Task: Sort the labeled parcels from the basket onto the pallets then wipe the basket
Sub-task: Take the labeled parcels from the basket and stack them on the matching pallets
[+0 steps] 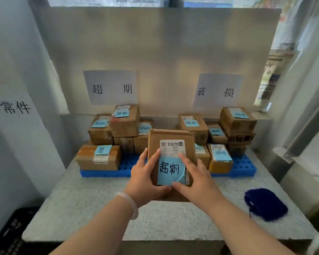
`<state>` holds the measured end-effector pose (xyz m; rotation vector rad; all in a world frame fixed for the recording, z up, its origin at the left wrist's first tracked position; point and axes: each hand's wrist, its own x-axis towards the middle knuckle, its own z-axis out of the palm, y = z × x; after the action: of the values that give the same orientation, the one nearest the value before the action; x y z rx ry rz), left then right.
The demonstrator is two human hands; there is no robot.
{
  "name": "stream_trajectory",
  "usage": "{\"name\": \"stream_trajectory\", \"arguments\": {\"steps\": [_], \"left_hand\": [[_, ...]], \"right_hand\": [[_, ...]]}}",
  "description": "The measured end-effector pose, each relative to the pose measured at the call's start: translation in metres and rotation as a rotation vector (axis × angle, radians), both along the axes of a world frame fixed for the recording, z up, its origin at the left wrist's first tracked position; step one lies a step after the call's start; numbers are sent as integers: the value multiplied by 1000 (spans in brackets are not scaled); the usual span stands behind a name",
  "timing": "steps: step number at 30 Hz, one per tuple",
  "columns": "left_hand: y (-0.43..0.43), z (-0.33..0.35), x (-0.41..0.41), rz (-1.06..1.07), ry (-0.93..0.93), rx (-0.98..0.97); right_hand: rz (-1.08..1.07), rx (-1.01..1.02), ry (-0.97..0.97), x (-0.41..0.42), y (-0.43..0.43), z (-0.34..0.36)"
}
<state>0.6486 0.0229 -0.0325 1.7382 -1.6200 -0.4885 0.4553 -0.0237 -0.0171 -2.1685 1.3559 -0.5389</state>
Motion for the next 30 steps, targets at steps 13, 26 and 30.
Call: {"name": "stream_trajectory", "arguments": {"steps": [13,26,30], "left_hand": [[-51,-12,77,197,19,130],[-65,-28,177,354,81,182],[-59,-34,210,344,82,192]], "right_hand": [[179,96,-5,93,-93,-25],[363,106,97,210,-135,-34],[352,145,92,243,-129,-42]]}}
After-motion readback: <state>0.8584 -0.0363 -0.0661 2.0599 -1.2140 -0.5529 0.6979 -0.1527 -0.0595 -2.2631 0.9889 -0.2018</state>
